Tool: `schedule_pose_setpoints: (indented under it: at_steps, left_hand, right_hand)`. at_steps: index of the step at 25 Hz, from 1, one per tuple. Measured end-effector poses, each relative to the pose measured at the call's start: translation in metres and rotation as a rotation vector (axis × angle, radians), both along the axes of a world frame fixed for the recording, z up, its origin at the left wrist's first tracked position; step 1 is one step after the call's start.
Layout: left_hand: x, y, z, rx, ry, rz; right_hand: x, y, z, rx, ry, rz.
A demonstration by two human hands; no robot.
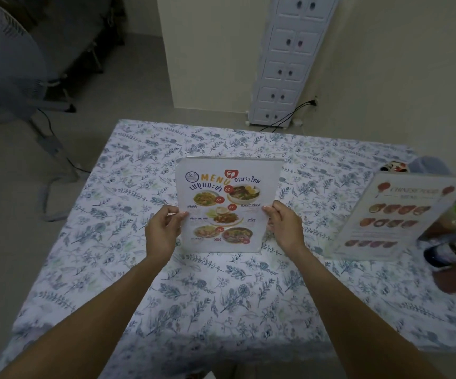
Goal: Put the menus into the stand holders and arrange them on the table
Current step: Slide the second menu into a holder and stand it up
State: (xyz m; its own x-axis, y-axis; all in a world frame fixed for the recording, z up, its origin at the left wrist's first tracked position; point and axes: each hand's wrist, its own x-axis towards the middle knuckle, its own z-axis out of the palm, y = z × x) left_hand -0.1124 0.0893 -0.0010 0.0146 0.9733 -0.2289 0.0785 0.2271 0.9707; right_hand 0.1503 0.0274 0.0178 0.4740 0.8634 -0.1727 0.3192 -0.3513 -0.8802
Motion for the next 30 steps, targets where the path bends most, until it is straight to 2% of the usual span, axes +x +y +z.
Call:
schedule_pose_setpoints:
  at_steps: [7, 11, 14, 17, 22, 25, 30]
  left_hand:
    - [0.004, 0.002, -0.003, -0.021, 0.018, 0.01]
    - [0.002, -0.014, -0.009, 0.035, 0.283, -0.001]
    - [0.003, -0.029, -0.013, 0.056, 0.353, 0.055]
    - [0.016, -0.048, -0.01, 0.11, 0.353, -0.188]
    - [0.086, -0.055, 0.007, 0.238, 0.206, -0.606]
    - [0.14, -0.061, 0.016, 0.212, 0.141, -0.696]
    - [0.229, -0.076, 0.024, 0.161, 0.091, -0.698]
  right_hand:
    - [-0.004, -0.002, 0.002, -0.005, -0.025, -0.006]
    - [-0.006, -0.008, 0.004, -0.029, -0.052, 0.006]
    - [-0.005, -0.022, 0.002, -0.027, -0.05, -0.051]
    - [0.004, -0.04, 0.004, 0.016, -0.013, -0.116]
    - [0.038, -0.082, 0.01, 0.098, 0.025, -0.298]
    - [0.072, -0.115, 0.018, 0.144, 0.02, -0.43]
    - [0.151, -0.159, 0.026, 0.225, -0.008, -0.658]
